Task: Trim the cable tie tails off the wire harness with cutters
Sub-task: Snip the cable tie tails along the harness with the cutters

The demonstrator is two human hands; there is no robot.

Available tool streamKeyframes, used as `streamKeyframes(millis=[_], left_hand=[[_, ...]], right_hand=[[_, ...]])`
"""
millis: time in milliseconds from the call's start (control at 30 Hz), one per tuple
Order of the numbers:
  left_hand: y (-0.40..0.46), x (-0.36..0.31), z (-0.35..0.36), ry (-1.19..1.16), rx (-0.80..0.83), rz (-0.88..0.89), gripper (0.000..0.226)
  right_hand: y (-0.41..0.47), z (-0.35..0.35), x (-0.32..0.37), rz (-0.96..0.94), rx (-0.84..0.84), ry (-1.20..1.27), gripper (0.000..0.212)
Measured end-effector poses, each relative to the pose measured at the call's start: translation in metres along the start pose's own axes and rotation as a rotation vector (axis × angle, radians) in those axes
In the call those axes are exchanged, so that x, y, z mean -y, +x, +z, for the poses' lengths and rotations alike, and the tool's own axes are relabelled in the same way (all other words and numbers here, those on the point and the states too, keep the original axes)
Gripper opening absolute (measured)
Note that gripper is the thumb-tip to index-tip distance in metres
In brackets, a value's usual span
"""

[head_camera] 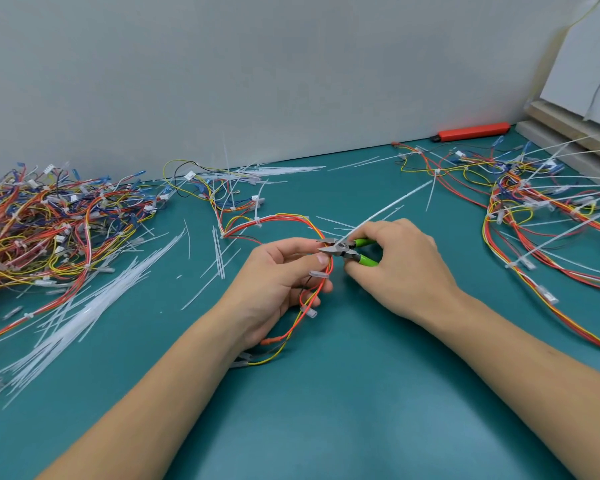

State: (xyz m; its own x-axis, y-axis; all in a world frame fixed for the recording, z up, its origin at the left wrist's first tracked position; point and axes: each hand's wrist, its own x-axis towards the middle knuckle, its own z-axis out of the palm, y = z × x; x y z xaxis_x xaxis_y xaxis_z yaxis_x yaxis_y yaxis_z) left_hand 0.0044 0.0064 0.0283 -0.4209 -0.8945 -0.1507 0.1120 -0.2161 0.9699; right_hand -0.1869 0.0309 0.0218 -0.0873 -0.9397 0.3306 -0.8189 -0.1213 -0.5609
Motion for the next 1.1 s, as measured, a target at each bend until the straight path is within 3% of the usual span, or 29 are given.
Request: streamKeyframes(millis=[100, 233, 333, 500, 600, 800, 1100], left_hand=[[-0.0003, 0.0002, -0.0001, -0.002, 0.006, 0.005, 0.008], [-0.0004, -0.0003, 0.0003, -0.007, 0.016, 0.013, 0.01], [-0.0005, -0.001, 0.0009, -0.006, 0.021, 0.02, 0.012], [-0.001, -0.0006, 0.0005, -0.014, 0.031, 0.018, 0.011], [-0.0006, -0.0007, 0.001, -0.01, 0.032, 0.019, 0.014], [0.0, 0.0, 0.0002, -0.01, 0.023, 0.011, 0.01], [0.0002, 0.0015, -0.0004, -0.001, 0.033, 0.019, 0.012]], right_hand=[[-0.0003, -0.0003, -0.0005, 0.004, -0.01, -0.008, 0.005], [0.0002, 0.0026, -0.002, 0.028, -0.026, -0.033, 0.031], [0.0005, 0.0045, -0.0018, 0.04, -0.014, -0.06, 0.036], [-0.0006, 0.0032, -0.0019, 0.049, -0.024, -0.026, 0.029], [-0.0001, 0.0017, 0.0002, 0.031, -0.036, -0.035, 0.009], [0.0004, -0.0009, 0.0008, 0.027, 0.007, -0.027, 0.021], [0.0009, 0.0007, -0.0018, 0.012, 0.006, -0.029, 0.013]])
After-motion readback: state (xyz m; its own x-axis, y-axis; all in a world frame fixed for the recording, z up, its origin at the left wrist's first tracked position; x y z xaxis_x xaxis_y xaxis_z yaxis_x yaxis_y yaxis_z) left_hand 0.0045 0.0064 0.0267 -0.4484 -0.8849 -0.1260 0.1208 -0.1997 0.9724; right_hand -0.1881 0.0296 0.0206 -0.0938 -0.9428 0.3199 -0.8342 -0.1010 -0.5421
